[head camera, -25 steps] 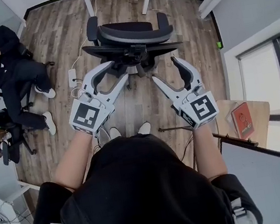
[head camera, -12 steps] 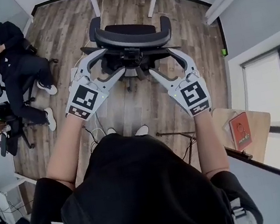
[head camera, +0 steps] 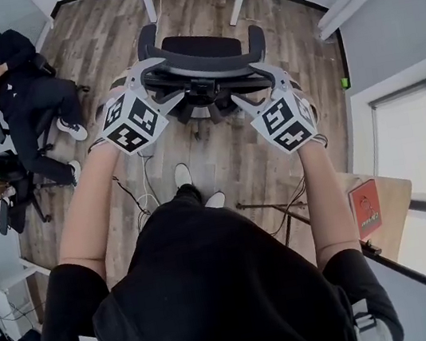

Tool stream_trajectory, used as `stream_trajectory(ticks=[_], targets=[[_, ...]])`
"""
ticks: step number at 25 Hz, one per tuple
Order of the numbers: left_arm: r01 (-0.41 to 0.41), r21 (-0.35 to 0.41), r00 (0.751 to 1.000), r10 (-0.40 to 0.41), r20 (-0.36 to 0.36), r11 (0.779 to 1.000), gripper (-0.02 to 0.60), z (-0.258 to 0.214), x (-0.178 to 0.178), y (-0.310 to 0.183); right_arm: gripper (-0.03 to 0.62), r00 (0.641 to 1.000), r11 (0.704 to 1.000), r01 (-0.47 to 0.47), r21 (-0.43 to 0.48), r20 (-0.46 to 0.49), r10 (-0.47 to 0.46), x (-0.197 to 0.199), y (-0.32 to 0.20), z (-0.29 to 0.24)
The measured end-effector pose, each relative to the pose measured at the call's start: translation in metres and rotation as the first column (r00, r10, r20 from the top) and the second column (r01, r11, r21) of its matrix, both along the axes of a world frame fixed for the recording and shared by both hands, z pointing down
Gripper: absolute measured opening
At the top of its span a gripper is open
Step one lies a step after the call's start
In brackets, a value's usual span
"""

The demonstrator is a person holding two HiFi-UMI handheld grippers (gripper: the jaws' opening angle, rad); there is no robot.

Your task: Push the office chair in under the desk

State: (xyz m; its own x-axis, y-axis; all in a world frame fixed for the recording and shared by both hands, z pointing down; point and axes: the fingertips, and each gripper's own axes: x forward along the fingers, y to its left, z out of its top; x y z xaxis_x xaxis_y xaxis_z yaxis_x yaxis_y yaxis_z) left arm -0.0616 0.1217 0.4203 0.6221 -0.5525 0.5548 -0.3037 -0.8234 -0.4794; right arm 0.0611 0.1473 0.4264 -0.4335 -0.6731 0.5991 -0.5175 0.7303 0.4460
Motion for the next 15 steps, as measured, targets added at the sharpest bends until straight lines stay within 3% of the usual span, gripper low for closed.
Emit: stream_trajectory(ticks=[5, 12, 15], targets=[[-0.11, -0.051, 0.977, 0.118, 0.179, 0.993, 0.293, 0.021, 0.003, -0.016, 0.279, 0.989, 0.997, 0.037, -0.074, -0.142, -0.047, -0.004, -0.019, 0.015], [-0.216, -0.139, 0.914, 0.25, 0.319, 0.967, 0.193, 0.038, 0.014, -0.028, 0.158, 0.943, 0.99, 0.062, -0.127, -0.317, -0.099, -0.002, -0.038, 0.032], [-0.229, -0.154, 0.891, 0.271, 0.364, 0.961, 0.137, 0.041, 0.016, -0.035, 0.153, 0.933, 0.989, 0.062, -0.131, -0.346, -0.104, -0.001, -0.044, 0.032]])
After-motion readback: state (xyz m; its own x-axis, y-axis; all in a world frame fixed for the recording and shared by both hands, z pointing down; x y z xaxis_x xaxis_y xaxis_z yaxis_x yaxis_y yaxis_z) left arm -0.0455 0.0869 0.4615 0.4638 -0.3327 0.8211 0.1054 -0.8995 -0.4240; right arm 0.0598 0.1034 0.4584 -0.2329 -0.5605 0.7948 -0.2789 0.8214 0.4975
